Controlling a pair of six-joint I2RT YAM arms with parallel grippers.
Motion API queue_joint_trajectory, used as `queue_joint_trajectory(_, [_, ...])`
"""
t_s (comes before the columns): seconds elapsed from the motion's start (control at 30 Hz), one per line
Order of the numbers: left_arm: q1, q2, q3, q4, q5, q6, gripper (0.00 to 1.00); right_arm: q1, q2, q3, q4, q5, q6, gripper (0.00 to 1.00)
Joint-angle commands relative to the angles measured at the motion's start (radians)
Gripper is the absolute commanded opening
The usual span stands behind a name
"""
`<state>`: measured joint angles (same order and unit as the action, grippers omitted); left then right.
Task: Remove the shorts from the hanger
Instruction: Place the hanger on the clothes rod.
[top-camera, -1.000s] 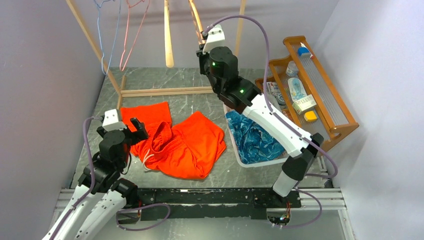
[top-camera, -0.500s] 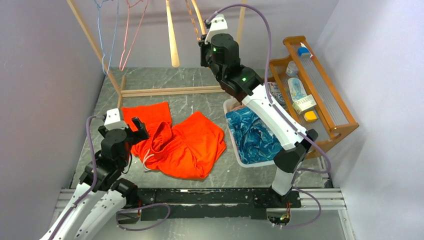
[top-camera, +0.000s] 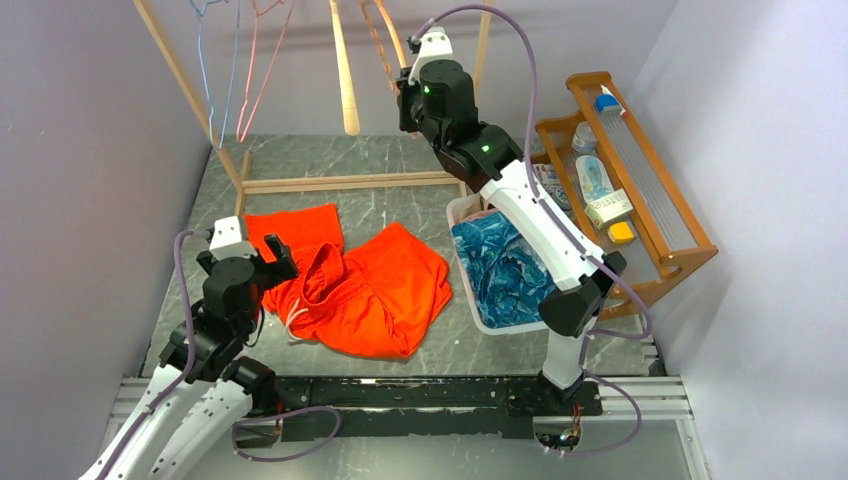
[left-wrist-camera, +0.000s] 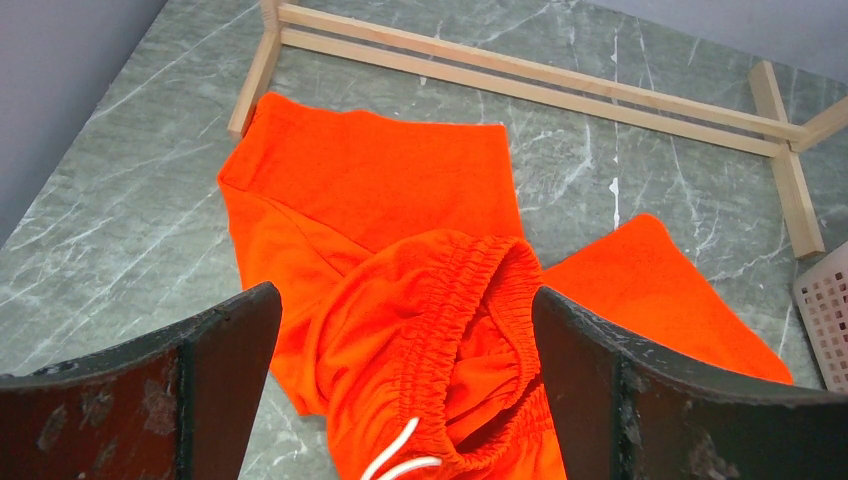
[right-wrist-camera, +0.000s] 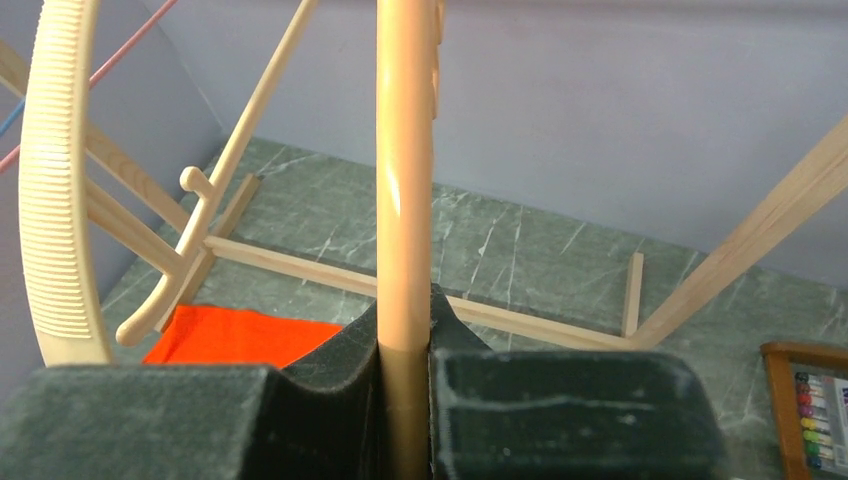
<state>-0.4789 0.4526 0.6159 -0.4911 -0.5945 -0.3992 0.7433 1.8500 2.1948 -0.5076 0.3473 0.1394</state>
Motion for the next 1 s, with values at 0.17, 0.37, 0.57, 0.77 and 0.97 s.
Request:
queue_joint_trajectory(0.17, [-0.001, 0.005, 0.015, 0.017, 0.005, 0.010, 0.99, -0.011, -0.090, -0.114, 0.046, -0.079, 0.006, 0.25])
queue_joint_trajectory(0.37, [-0.001, 0.006, 0.016, 0.016, 0.008, 0.008, 0.99, -0.016, -0.165, -0.215, 0.091, -0.108, -0.003, 0.62])
queue_joint_trajectory(0.57, [-0.001, 0.003, 0.015, 0.015, 0.007, 0.008, 0.99, -0.016, -0.336, -0.476, 0.199, -0.132, -0.002, 0.76])
queue_joint_trajectory(0.77, [-0.002, 0.006, 0.016, 0.011, 0.001, -0.002, 0.99, -0.016, -0.536, -0.801, 0.342, -0.143, 0.043, 0.79])
queue_joint_trajectory(0.97, [-0.001, 0.024, 0.026, -0.011, -0.026, -0.039, 0.99, -0.016, -0.683, -1.146, 0.507, -0.314, 0.146, 0.80])
